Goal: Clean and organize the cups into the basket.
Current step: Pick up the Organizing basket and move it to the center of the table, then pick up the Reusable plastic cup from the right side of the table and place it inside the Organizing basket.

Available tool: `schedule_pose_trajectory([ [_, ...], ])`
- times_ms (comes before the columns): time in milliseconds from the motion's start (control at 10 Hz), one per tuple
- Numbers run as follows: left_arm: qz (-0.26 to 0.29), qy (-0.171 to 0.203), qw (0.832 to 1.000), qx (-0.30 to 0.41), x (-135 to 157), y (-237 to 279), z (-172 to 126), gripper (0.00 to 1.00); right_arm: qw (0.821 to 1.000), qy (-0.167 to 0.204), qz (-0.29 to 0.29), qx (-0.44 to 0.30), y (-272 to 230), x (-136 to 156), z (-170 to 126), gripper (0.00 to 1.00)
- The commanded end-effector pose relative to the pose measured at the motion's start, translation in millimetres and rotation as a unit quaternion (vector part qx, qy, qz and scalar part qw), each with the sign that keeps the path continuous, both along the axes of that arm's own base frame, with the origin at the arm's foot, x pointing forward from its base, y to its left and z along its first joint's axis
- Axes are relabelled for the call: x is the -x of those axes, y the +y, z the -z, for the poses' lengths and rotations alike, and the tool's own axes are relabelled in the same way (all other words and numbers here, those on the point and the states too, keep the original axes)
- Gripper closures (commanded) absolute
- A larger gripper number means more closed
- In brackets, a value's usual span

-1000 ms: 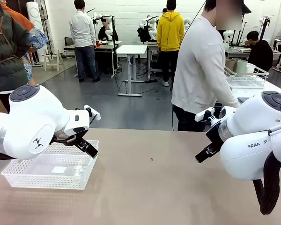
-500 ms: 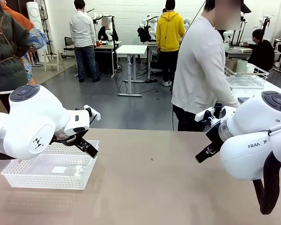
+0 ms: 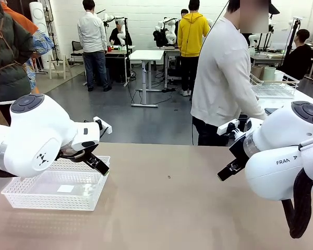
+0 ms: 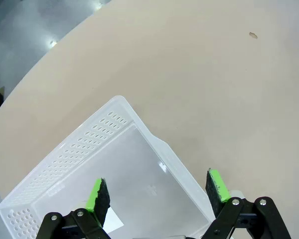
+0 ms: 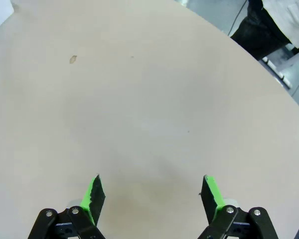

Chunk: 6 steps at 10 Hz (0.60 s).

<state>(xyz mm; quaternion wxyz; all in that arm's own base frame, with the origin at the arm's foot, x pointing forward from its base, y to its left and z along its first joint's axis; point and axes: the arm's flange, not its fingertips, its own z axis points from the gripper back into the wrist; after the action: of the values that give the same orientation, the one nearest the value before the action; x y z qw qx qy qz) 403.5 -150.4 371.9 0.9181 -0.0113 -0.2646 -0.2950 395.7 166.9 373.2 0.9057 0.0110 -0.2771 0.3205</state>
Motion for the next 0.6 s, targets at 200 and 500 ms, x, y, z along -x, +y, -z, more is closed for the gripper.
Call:
schedule_pose_trajectory([
  [200,0.033,-0.042,0.997,-0.062,102,33,-82,0.0,0.995,-0.033,0.028,0.093,2,111,-53,0.0],
  [500,0.044,-0.053,0.992,-0.11,187,56,-106,0.0,0.992,-0.045,0.048,0.106,4,231,-79,0.0],
])
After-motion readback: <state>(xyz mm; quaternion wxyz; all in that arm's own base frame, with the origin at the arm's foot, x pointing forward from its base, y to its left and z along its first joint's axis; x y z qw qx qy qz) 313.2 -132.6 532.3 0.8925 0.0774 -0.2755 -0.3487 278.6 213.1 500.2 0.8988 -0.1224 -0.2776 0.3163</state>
